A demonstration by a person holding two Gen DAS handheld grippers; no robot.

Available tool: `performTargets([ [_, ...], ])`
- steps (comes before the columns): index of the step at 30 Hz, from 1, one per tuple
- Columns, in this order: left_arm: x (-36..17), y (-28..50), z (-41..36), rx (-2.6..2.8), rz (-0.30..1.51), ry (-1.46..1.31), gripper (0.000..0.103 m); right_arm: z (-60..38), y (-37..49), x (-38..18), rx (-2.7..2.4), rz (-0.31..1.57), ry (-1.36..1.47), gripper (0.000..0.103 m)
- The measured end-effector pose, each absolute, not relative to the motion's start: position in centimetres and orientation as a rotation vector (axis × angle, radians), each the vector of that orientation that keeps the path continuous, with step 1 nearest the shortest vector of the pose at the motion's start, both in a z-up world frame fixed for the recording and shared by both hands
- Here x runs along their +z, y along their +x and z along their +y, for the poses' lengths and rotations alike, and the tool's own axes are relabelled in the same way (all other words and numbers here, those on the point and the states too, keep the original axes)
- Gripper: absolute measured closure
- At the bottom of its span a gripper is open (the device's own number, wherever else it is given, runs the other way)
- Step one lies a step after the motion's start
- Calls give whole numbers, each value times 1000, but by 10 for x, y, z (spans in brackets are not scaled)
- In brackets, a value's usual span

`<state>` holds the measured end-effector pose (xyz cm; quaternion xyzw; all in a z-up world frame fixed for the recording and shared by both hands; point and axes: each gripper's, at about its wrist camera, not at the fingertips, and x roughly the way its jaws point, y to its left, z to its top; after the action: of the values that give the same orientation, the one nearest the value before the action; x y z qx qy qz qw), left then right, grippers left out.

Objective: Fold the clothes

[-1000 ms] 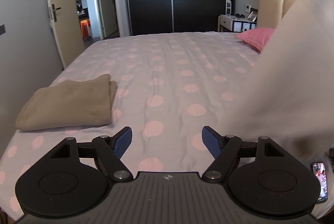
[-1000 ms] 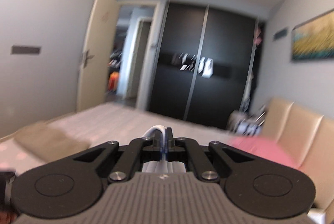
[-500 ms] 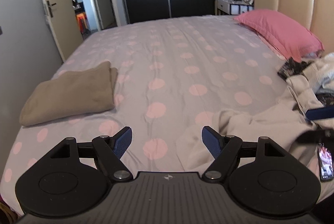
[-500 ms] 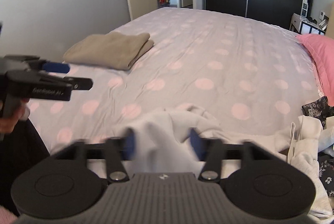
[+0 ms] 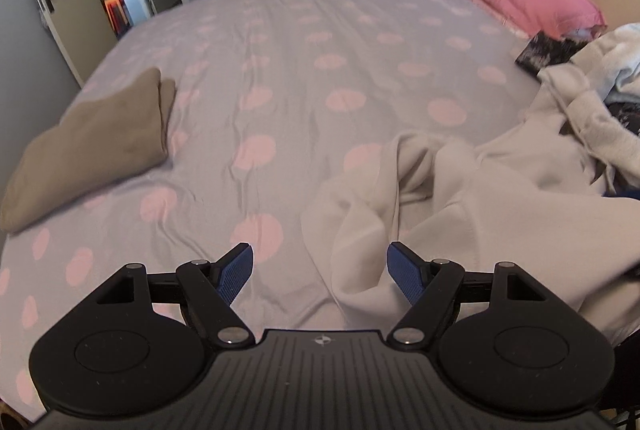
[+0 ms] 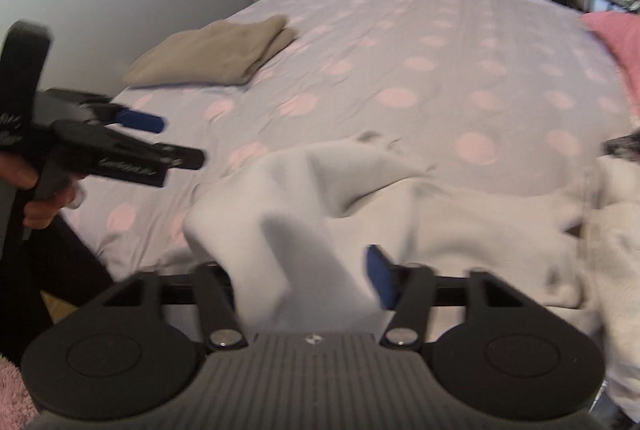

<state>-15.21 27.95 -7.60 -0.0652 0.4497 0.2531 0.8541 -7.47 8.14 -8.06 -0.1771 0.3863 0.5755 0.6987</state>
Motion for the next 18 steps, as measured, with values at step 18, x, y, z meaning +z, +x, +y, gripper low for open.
performTargets([
  [18, -135, -153, 290, 502, 1117, -181, 30, 108, -144, -182, 1534, 1157, -764, 76],
])
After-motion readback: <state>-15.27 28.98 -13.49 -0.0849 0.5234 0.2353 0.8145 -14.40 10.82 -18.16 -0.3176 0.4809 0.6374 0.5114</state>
